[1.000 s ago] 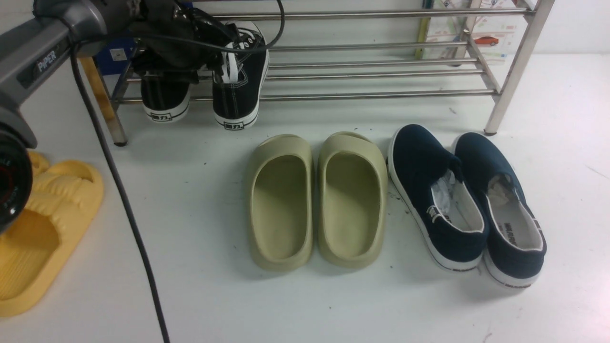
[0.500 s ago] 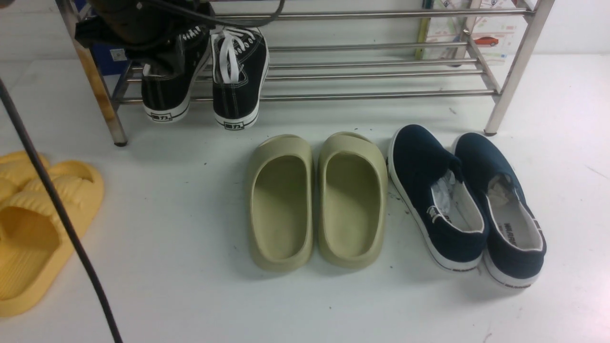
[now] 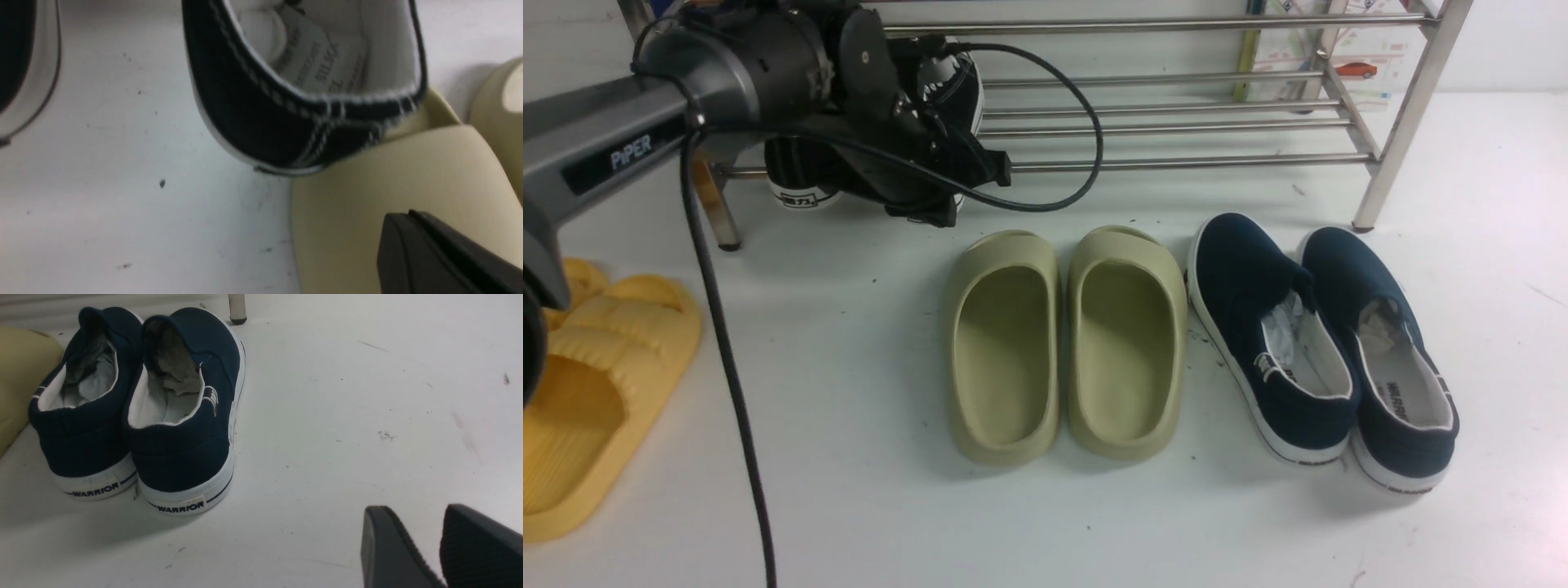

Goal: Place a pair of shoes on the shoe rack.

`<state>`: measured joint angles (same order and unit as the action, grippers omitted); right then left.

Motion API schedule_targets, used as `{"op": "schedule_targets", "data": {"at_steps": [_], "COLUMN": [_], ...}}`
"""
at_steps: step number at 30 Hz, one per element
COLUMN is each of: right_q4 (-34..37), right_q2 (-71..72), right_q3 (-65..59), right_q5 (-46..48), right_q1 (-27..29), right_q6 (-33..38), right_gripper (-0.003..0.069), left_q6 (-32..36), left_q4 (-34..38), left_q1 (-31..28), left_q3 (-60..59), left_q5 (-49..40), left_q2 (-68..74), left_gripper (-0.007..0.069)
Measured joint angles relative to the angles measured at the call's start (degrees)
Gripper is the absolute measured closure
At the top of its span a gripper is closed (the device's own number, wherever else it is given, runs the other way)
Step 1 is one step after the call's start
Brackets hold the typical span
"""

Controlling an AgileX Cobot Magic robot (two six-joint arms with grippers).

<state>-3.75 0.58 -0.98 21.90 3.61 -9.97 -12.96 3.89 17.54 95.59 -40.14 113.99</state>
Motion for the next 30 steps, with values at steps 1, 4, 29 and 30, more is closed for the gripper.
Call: {"op": "schedule_targets", "data": {"at_steps": [1,4,29,30], "right_q4": [0.00,0.00,0.00,0.00], "right_q2": [0.00,0.00,0.00,0.00], "right_q3": [0.00,0.00,0.00,0.00], "right_q5": [0.00,0.00,0.00,0.00], "right_q1": [0.00,0.00,0.00,0.00], "right_q6": [0.00,0.00,0.00,0.00], "right_gripper": [0.0419,0.0419,0.0419,0.0419], "left_q6": [-0.25,-0.66,2.46,1.74], "left_q4": [0.00,0.17,-5.29,-6.20], "left_q1": [-0.29,-1.06,-1.19,-1.19], "left_q3": [0.00,0.00,-0.29,-2.72], "left_q5": [1.47,5.17,-16.45,-16.67], "left_q2": [0.24,0.69,-26.85,-29.98], "left_gripper": [0.0638,0.0638,0.0638,0.0638]}}
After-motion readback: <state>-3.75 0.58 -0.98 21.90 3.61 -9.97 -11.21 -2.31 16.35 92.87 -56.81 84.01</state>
